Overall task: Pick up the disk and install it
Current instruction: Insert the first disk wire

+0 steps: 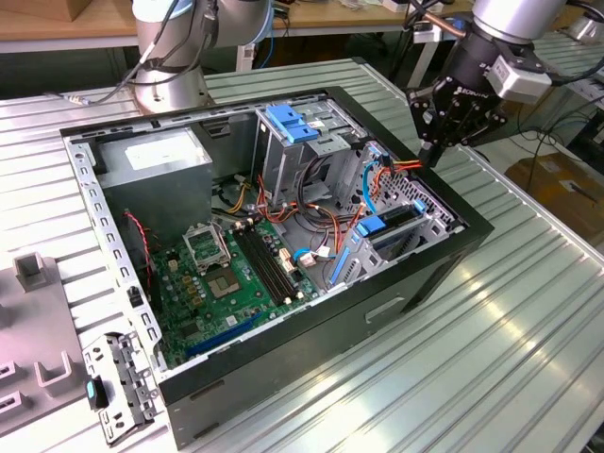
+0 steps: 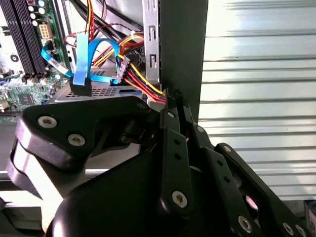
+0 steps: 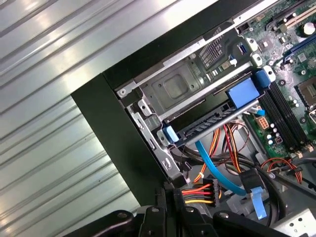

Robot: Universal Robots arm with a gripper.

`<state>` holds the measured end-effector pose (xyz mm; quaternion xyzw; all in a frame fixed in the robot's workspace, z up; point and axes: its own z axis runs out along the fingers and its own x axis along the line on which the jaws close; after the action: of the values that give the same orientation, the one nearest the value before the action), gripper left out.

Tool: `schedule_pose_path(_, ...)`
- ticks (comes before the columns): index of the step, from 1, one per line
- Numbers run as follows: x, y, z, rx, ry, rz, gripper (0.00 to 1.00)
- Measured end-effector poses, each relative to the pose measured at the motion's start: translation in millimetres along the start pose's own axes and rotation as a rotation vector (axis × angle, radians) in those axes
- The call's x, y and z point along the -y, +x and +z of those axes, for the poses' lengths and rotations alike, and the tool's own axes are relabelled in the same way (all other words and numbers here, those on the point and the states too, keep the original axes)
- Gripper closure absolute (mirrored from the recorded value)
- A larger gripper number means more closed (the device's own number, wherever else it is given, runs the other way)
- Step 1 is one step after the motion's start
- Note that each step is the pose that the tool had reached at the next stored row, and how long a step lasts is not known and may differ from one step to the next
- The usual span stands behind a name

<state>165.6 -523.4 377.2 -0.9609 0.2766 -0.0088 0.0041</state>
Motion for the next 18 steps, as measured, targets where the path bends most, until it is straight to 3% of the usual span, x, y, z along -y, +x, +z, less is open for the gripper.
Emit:
schedule_pose_path(3, -0.6, -1.0, 0.0, -0.0003, -0.0005, 0.019, 0.83)
schedule_pose_path(6, -0.7, -1.0, 0.4, -0.0009, -0.0012, 0.067, 0.83)
schedule_pose_path(18, -0.7, -1.0, 0.4, -0.0010, -0.0012, 0.074, 0.83)
